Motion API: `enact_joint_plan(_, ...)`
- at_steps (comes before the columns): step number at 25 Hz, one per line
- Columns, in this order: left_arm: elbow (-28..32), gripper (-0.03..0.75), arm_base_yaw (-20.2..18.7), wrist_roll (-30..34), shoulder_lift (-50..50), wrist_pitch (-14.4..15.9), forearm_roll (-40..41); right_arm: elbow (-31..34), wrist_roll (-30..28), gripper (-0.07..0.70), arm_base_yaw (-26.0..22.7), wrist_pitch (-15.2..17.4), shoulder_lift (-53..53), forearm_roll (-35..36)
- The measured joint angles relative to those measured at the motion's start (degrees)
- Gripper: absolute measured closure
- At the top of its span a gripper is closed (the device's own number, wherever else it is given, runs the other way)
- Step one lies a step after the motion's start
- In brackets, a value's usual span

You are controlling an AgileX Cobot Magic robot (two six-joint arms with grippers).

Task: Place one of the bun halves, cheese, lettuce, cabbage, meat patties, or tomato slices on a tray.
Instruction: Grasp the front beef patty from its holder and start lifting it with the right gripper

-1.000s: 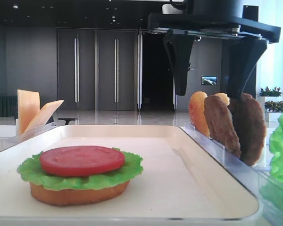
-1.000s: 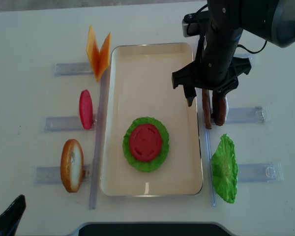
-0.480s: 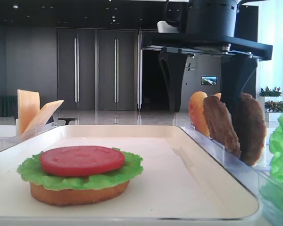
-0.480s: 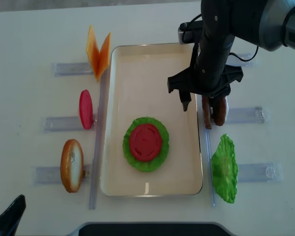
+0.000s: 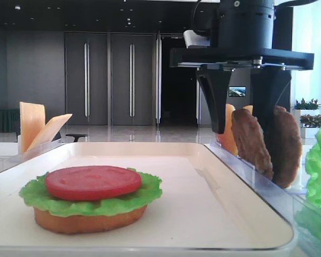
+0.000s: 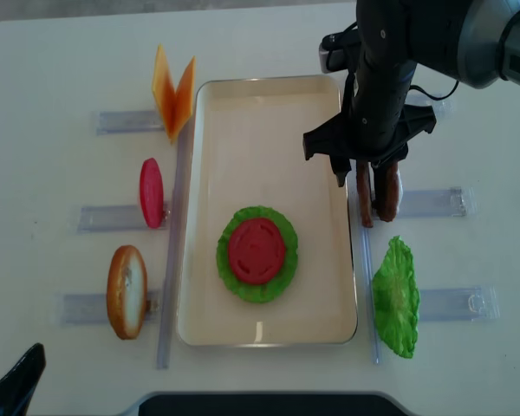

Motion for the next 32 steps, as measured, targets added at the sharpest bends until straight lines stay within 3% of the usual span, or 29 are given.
enact_joint_plan(14, 0.0, 0.181, 0.0, 0.0, 0.0, 0.0, 0.0, 0.0, 0.01, 0.422, 0.0, 0.16, 0.4, -0.66)
enact_joint_plan(26, 0.0, 0.181, 0.0, 0.0, 0.0, 0.0, 0.0, 0.0, -0.38, 0.433, 0.0, 0.55, 0.4, -0.66)
enact_joint_plan(32, 0.0, 0.181, 0.0, 0.0, 0.0, 0.0, 0.0, -1.0, -0.95, 0.445, 0.0, 2.61, 0.4, -0.66)
